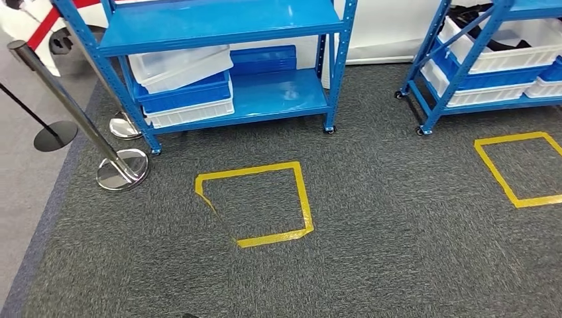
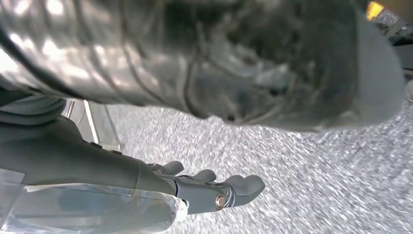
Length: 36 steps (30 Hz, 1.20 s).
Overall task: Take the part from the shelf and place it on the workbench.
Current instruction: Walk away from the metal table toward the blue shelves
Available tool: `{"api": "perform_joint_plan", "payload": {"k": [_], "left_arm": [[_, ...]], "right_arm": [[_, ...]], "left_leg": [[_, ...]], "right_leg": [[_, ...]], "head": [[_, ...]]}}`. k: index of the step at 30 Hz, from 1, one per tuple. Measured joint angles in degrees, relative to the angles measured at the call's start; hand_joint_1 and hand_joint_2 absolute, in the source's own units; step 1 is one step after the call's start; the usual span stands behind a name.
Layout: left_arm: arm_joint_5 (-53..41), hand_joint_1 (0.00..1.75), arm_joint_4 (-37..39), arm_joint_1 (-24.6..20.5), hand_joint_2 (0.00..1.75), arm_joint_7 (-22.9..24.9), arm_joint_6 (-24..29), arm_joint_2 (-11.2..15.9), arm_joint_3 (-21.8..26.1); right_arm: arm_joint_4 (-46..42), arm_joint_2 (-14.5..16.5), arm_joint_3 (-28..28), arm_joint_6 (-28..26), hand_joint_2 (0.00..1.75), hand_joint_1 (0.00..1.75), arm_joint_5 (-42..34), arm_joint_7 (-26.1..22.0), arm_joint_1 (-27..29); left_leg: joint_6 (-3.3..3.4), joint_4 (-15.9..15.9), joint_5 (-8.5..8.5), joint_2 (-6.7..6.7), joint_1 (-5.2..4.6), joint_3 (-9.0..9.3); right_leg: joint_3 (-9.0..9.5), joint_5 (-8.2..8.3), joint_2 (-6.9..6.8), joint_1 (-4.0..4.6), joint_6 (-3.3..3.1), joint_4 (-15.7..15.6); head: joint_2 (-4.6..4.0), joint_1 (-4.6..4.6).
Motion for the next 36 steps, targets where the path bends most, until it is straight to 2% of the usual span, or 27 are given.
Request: {"api": "perform_joint_plan", "payload": {"k": [2,3,4,6,7,9,11,12,13,14,15,17,18,19,22,24,25,27,28,29,30,31,32,33,34,35,36], "left_arm": [[0.04,0.0,0.0,-0.03,0.0,-0.07,0.03,-0.01,-0.01],[0.07,0.0,0.0,-0.11,0.0,-0.09,0.05,-0.01,-0.02],[0.11,0.0,0.0,-0.19,0.0,-0.1,0.07,-0.01,-0.02],[0.47,0.0,0.0,-0.14,0.0,-0.12,0.18,-0.01,-0.02],[0.75,0.0,0.0,0.0,0.0,-0.11,0.26,-0.01,-0.02],[1.21,0.0,0.0,0.12,0.0,-0.15,0.5,-0.03,-0.01],[1.48,0.0,0.0,-0.05,0.0,-0.25,0.75,-0.16,-0.01],[1.58,0.0,0.0,-0.16,0.0,-0.3,0.84,-0.22,-0.01],[1.7,0.0,0.0,-0.21,0.0,-0.34,0.93,-0.29,-0.01],[1.79,0.0,0.0,-0.2,0.0,-0.38,1.0,-0.32,-0.02],[1.84,0.0,0.0,-0.15,0.0,-0.41,1.06,-0.33,-0.02],[1.9,0.0,0.0,-0.09,0.0,-0.48,1.19,-0.38,-0.02],[1.9,0.0,0.0,-0.11,0.0,-0.52,1.24,-0.41,-0.02],[1.91,0.0,0.0,-0.13,0.0,-0.56,1.27,-0.44,-0.02],[1.93,0.0,0.0,-0.08,0.0,-0.61,1.34,-0.46,-0.02],[1.93,0.0,0.0,-0.04,0.0,-0.64,1.36,-0.47,-0.02],[1.93,0.0,0.0,-0.07,0.0,-0.68,1.37,-0.47,-0.02],[1.92,0.0,0.0,-0.1,0.0,-0.78,1.39,-0.48,-0.01],[1.92,0.0,0.0,-0.07,0.0,-0.82,1.39,-0.5,-0.01],[1.92,0.0,0.0,-0.03,0.0,-0.86,1.39,-0.53,-0.01],[1.92,0.0,0.0,0.02,0.0,-0.91,1.39,-0.55,-0.02],[1.93,0.0,0.0,0.05,0.0,-0.98,1.39,-0.56,-0.02],[1.94,0.0,0.0,0.05,0.0,-1.06,1.39,-0.56,-0.02],[1.96,0.0,0.0,0.02,0.0,-1.12,1.39,-0.56,-0.02],[1.98,0.0,0.0,-0.05,0.0,-1.19,1.39,-0.56,-0.02],[2.0,0.0,0.0,-0.11,0.0,-1.24,1.39,-0.56,-0.01],[2.02,0.0,0.0,-0.13,0.0,-1.26,1.38,-0.56,-0.01]], "right_arm": [[-0.01,0.01,0.0,-0.1,0.0,0.0,0.0,0.0,-0.09],[-0.02,0.0,0.0,-0.17,0.0,0.0,0.0,0.0,-0.11],[-0.01,-0.01,0.0,-0.5,0.0,0.0,-0.04,-0.05,-0.14],[-0.02,-0.01,0.0,-2.11,0.0,0.0,-0.29,-0.39,-0.25],[-0.03,-0.02,0.0,-3.28,0.0,0.0,-0.51,-0.67,-0.34],[-0.07,-0.16,0.0,-5.16,0.0,0.0,-0.86,-1.11,-0.46],[-0.08,-0.34,0.0,-5.99,0.0,0.0,-1.0,-1.17,-0.34],[-0.08,-0.39,0.0,-6.14,0.0,0.0,-1.02,-1.15,-0.21],[-0.07,-0.43,0.0,-6.21,0.0,0.0,-1.02,-1.1,-0.07],[-0.05,-0.45,0.0,-6.21,0.0,0.0,-0.99,-1.07,0.06],[-0.04,-0.45,0.0,-6.19,0.0,0.0,-0.97,-1.03,0.17],[-0.02,-0.53,0.0,-6.15,0.0,0.0,-0.93,-0.96,0.25],[-0.01,-0.58,0.0,-6.13,0.0,0.0,-0.93,-0.93,0.23],[-0.01,-0.62,0.0,-6.11,0.0,0.0,-0.94,-0.93,0.19],[0.01,-0.64,0.0,-6.08,0.0,0.0,-0.94,-0.9,0.06],[0.01,-0.69,0.0,-6.07,0.0,0.0,-0.94,-0.85,0.07],[0.01,-0.76,0.0,-6.08,0.0,0.0,-0.95,-0.82,0.08],[0.01,-0.88,0.0,-6.09,0.0,0.0,-0.96,-0.81,0.07],[0.01,-0.9,0.0,-6.09,0.0,0.0,-0.98,-0.8,0.07],[0.01,-0.91,0.0,-6.09,0.0,0.0,-0.99,-0.8,0.07],[0.01,-0.91,0.0,-6.08,0.0,0.0,-1.01,-0.8,0.08],[0.01,-0.91,0.0,-6.05,0.0,0.0,-1.02,-0.8,0.09],[0.01,-0.91,0.0,-6.0,0.0,0.0,-1.03,-0.81,0.09],[0.01,-0.91,0.0,-5.96,0.0,0.0,-1.03,-0.81,0.08],[0.01,-0.91,0.0,-5.92,0.0,0.0,-1.03,-0.81,0.05],[0.01,-0.92,0.0,-5.9,0.0,0.0,-1.03,-0.81,0.02],[0.01,-0.92,0.0,-5.9,0.0,0.0,-1.03,-0.81,-0.02]], "left_leg": [[0.54,-7.9,3.07,2.29,-0.37,4.41],[0.96,-10.83,3.87,3.29,-0.64,6.0],[1.37,-12.37,4.03,3.94,-0.91,6.78],[2.05,-12.89,3.97,3.2,-1.15,6.83],[2.36,-13.15,4.08,2.72,-1.04,6.95],[3.05,-13.79,4.39,1.99,-0.76,7.29],[3.61,-14.04,4.46,1.34,-0.69,7.46],[3.79,-14.02,4.42,0.95,-0.72,7.46],[3.87,-13.99,4.35,0.49,-0.75,7.5],[3.91,-13.95,4.27,0.04,-0.76,7.57],[3.86,-13.87,4.17,-0.39,-0.76,7.68],[3.55,-13.59,3.89,-1.06,-0.73,7.89],[3.27,-13.27,3.68,-1.3,-0.82,7.84],[2.99,-13.04,3.55,-1.45,-0.89,7.73],[2.12,-12.91,3.45,-1.66,-0.89,7.49],[1.5,-11.63,2.58,-1.34,-0.73,6.98],[1.2,-9.55,1.41,-1.1,-0.65,6.0],[0.72,-2.58,-1.8,-0.7,-0.44,2.45],[0.56,0.89,-2.96,-0.66,-0.34,0.57],[0.46,2.98,-3.21,-0.62,-0.26,-0.65],[0.43,3.02,-2.39,-0.57,-0.22,-0.86],[0.49,0.88,-0.63,-0.48,-0.19,0.05],[0.65,-2.94,1.64,-0.31,-0.19,1.85],[0.84,-6.79,3.2,-0.07,-0.28,3.78],[1.09,-9.94,4.12,0.1,-0.42,5.36],[1.35,-11.84,4.35,0.21,-0.57,6.31],[1.6,-12.42,3.95,0.2,-0.73,6.62]], "right_leg": [[0.37,-0.34,-1.33,0.18,0.36,0.02],[0.55,-0.53,-1.91,0.31,0.62,0.04],[0.68,-0.7,-2.42,0.43,0.89,0.02],[0.99,-0.85,-3.33,0.56,1.44,-0.18],[1.15,-1.0,-3.27,0.46,1.76,-0.19],[0.53,-2.55,-0.9,0.26,2.26,1.78],[-2.51,-5.94,2.25,0.11,2.47,8.12],[-4.55,-7.46,2.93,0.1,2.53,11.94],[-6.21,-8.08,3.2,0.08,2.59,14.76],[-7.07,-7.59,3.3,0.05,2.64,15.75],[-6.89,-5.96,3.32,-0.01,2.65,14.52],[-4.35,-1.42,3.56,-0.21,2.51,7.63],[-3.09,0.08,3.81,-0.19,2.37,4.27],[-2.32,0.87,4.05,-0.16,2.18,2.08],[-2.06,1.0,4.25,0.09,1.39,0.88],[-1.72,1.19,4.04,0.0,0.72,0.45],[-1.53,1.25,3.91,-0.1,0.39,0.23],[-1.35,1.11,3.66,-0.03,-0.06,0.14],[-1.29,0.99,3.56,0.03,-0.23,0.15],[-1.17,0.86,3.5,0.08,-0.29,0.17],[-0.99,0.71,3.47,0.1,-0.29,0.18],[-0.73,0.53,3.46,0.1,-0.22,0.19],[-0.39,0.3,3.47,0.1,-0.08,0.19],[-0.1,0.04,3.46,0.16,0.12,0.2],[0.09,-0.2,3.46,0.24,0.38,0.23],[0.22,-0.38,3.43,0.32,0.67,0.2],[0.28,-0.49,3.39,0.38,0.96,0.09]], "head": [[0.0,-0.02],[0.0,0.04],[0.0,0.06],[0.0,0.13],[0.0,0.1],[0.0,0.22],[0.0,0.44],[0.0,0.51],[0.0,0.52],[0.0,0.53],[0.0,0.54],[0.0,0.54],[0.0,0.54],[0.0,0.52],[0.0,0.49],[0.0,0.39],[0.0,0.28],[0.0,0.05],[0.0,0.06],[0.0,0.04],[0.0,0.04],[0.0,0.03],[0.0,0.02],[0.0,0.04],[0.0,0.04],[0.0,0.1],[0.0,0.14]]}}
